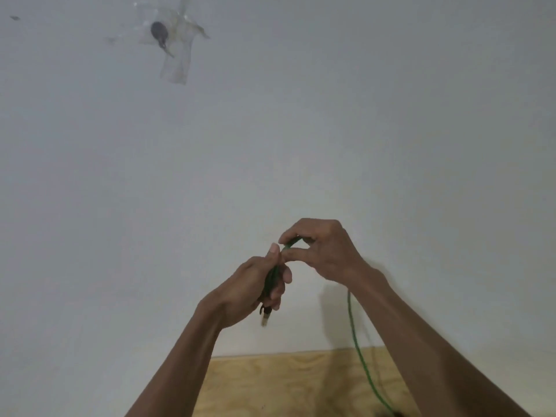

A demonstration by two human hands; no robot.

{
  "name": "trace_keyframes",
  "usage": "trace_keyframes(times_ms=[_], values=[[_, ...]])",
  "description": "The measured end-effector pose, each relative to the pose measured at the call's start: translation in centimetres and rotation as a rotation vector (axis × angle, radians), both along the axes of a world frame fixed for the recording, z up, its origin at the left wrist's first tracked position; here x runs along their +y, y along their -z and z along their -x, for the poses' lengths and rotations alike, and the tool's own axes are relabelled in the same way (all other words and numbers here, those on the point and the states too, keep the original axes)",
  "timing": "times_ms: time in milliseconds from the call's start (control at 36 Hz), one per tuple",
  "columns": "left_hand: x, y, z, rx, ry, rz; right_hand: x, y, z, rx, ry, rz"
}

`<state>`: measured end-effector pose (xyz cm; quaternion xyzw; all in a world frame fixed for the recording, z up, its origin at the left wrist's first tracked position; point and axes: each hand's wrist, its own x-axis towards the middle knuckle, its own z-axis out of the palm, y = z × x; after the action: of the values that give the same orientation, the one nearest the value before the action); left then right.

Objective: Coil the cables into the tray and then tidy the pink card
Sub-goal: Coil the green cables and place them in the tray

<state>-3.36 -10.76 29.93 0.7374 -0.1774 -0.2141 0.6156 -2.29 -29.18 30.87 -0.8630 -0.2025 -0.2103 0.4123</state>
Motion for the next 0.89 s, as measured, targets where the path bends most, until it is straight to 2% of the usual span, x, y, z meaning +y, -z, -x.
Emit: trace_keyframes(times_ms=[111, 194, 278, 333, 389, 472, 639, 889], values=[[-0.5, -0.5, 0.7, 0.209, 0.028, 0.332, 0.0, 0.0, -0.8, 0.108, -0.125, -0.344], [-0.7, -0.9, 1.3, 0.264, 0.157, 0.468, 0.2, 0.8, -0.8, 0.254, -0.196, -0.515], [-1.5, -1.6, 2.0, 0.227, 0.286, 0.541, 0.5, 1.8, 0.0, 0.405, -0.278, -0.649], [-2.2, -2.0, 1.9, 0.166, 0.275, 0.594, 1.3, 2.6, 1.2, 0.525, -0.311, -0.751], [-2.4, -2.5, 1.2, 0.103, 0.208, 0.624, 2.2, 3.8, 2.1, 0.549, -0.289, -0.824], [-1.8, -3.0, -0.3, -0.027, 0.059, 0.531, 3.1, 5.5, 2.7, 0.536, -0.217, -0.781], [-1.6, -2.4, -2.3, -0.149, -0.128, 0.414, 4.0, 5.5, 3.5, 0.479, -0.093, -0.642], [-1.5, -1.9, -3.7, -0.267, -0.279, 0.407, 4.3, 5.8, 4.4, 0.505, 0.064, -0.622]])
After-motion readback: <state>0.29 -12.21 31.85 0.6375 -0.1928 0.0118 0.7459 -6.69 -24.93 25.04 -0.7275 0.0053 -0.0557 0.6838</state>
